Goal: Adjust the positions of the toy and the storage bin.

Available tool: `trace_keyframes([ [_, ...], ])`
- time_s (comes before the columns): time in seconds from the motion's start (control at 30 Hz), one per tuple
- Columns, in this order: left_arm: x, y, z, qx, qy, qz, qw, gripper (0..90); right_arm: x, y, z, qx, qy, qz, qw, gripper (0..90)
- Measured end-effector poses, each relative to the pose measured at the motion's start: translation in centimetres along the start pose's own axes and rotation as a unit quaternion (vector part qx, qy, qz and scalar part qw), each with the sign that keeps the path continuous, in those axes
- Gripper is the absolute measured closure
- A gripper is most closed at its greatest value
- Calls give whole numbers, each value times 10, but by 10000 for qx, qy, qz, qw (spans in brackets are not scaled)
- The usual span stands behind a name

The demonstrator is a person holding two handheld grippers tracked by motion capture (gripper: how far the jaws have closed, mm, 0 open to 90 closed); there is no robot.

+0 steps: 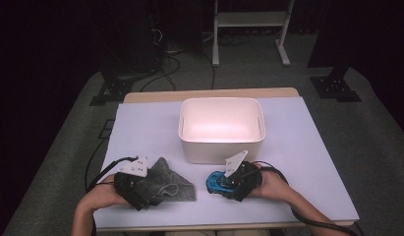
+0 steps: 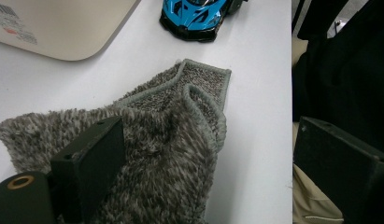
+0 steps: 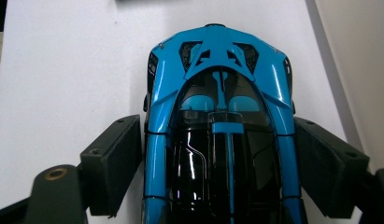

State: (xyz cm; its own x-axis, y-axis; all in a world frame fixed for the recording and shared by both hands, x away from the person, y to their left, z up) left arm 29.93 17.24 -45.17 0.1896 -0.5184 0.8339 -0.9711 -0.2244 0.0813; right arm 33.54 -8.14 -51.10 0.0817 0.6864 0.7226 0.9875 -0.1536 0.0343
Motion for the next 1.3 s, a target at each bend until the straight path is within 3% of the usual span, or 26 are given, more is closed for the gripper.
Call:
trace_keyframes([
  [0.3, -1, 0, 1, -6, -13, -12, 10000, 84, -2, 1, 0, 49, 112, 159, 9998, 217],
  [0.9, -2, 1, 2, -26, -38, -20, 10000, 84, -1, 1, -3, -43, 99, 113, 9999, 248],
  [1.3, -2, 1, 2, -48, -50, -30, 10000, 84, -2, 0, -8, 22, 125, 159, 9998, 188],
])
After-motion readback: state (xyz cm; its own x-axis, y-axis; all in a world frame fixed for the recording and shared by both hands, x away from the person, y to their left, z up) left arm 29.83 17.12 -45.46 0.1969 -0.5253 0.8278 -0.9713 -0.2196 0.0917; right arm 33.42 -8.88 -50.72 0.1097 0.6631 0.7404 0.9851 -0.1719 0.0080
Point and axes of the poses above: each handheld gripper's, and its own axes: z roughly forward along the jaws, x roughly out of its top, y roughly to its right, the point moved 8 cm from there along z, roughly forward along the jaws, and after that the axes turned 12 degrees about y, right-handed, at the moved point
